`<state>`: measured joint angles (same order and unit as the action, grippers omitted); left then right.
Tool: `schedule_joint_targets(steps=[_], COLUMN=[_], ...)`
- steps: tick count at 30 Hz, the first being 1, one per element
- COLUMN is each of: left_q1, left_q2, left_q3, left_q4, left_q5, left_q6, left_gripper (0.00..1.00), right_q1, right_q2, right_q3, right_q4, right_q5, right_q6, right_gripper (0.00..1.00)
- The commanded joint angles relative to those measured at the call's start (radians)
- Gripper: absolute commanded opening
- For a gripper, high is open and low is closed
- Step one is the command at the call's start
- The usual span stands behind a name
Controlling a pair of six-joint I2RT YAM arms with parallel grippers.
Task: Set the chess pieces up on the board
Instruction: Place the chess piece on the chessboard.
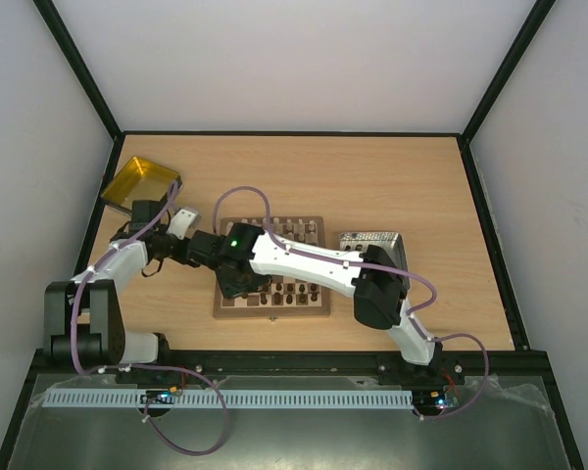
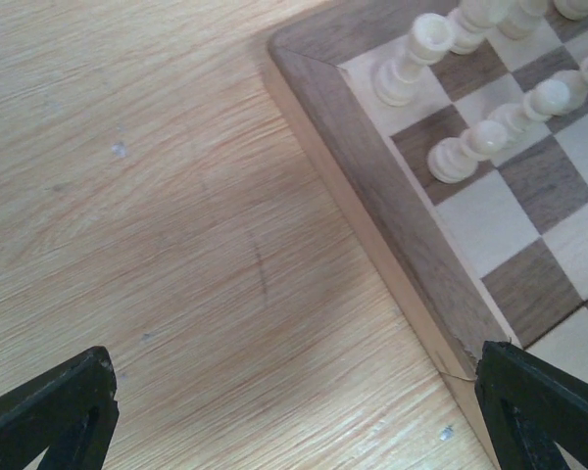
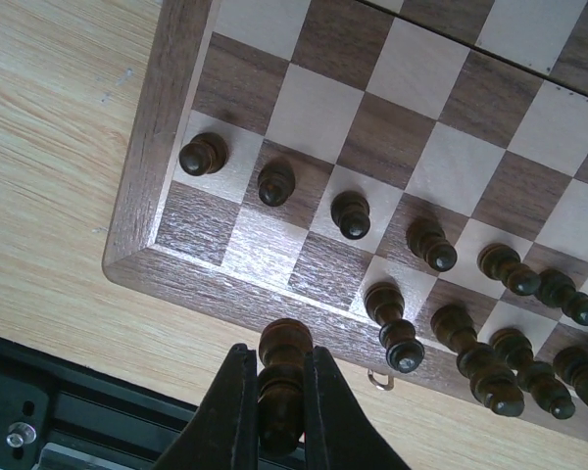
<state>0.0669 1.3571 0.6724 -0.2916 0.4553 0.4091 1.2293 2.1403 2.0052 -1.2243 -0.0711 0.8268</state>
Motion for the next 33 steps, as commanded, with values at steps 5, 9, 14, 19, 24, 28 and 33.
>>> schedule_joint_targets(steps=[5, 9, 14, 19, 24, 28, 33], left_q1=[0.034, 0.036, 0.037, 0.037, 0.038, 0.038, 0.039], left_q2=[0.016, 0.023, 0.028, 0.030, 0.029, 0.029, 0.029], left_q3=[0.006, 0.008, 0.009, 0.012, 0.010, 0.008, 0.006], left_q4=[0.036, 0.037, 0.038, 0.037, 0.036, 0.035, 0.034], left_q5=[-0.045, -0.047, -0.046, -0.046, -0.044, -0.042, -0.042], left_q6=[-0.039, -0.040, -0.041, -0.043, -0.041, -0.039, -0.038], left_gripper=[0.99, 0.99, 0.99, 1.00, 1.00, 0.99, 0.99], right_q1=[-0.002, -0.008, -0.014, -0.019, -0.024, -0.028, -0.034], right_q2=[0.017, 0.014, -0.009, -0.025, -0.037, -0.040, -0.045], right_q3=[-0.014, -0.052, -0.111, -0.155, -0.180, -0.190, -0.202], right_q4=[0.032, 0.068, 0.110, 0.131, 0.151, 0.162, 0.168], right_q5=[0.009, -0.014, -0.024, -0.021, -0.021, -0.023, -0.019], right_q6=[-0.020, -0.019, -0.014, -0.012, -0.006, -0.005, -0.006], right_gripper=[0.02, 0.02, 0.02, 0.02, 0.02, 0.02, 0.02])
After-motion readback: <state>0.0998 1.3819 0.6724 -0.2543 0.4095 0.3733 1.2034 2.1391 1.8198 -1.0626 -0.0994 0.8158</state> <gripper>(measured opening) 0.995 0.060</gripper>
